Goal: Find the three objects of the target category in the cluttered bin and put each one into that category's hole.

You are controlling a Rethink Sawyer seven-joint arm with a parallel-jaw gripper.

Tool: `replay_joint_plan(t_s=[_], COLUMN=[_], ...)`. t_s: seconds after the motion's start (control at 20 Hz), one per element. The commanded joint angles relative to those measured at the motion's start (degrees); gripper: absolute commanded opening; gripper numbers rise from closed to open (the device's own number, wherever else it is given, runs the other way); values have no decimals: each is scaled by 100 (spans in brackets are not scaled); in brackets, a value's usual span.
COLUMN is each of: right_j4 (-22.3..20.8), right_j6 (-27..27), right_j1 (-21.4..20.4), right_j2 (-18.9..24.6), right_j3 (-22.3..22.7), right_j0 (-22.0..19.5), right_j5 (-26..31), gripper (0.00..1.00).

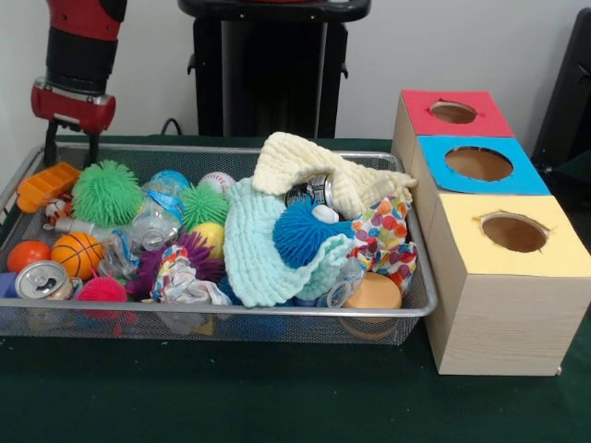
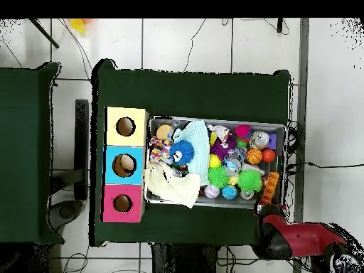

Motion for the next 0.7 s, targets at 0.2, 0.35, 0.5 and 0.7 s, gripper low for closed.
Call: replay_joint_plan(t_s=[0.2, 0.35, 0.5, 0.7], right_j4=[421, 625, 858, 1349], right_j6=[520, 511, 473, 271], right_j1=[941, 1097, 1204, 1380], right_j2=[-327, -475, -689, -1127], right_j3=[-668, -733, -730, -712], right_j0=[397, 543, 687, 904], right_j5=[-924, -1150, -1384, -2000], gripper=[100, 100, 100, 0])
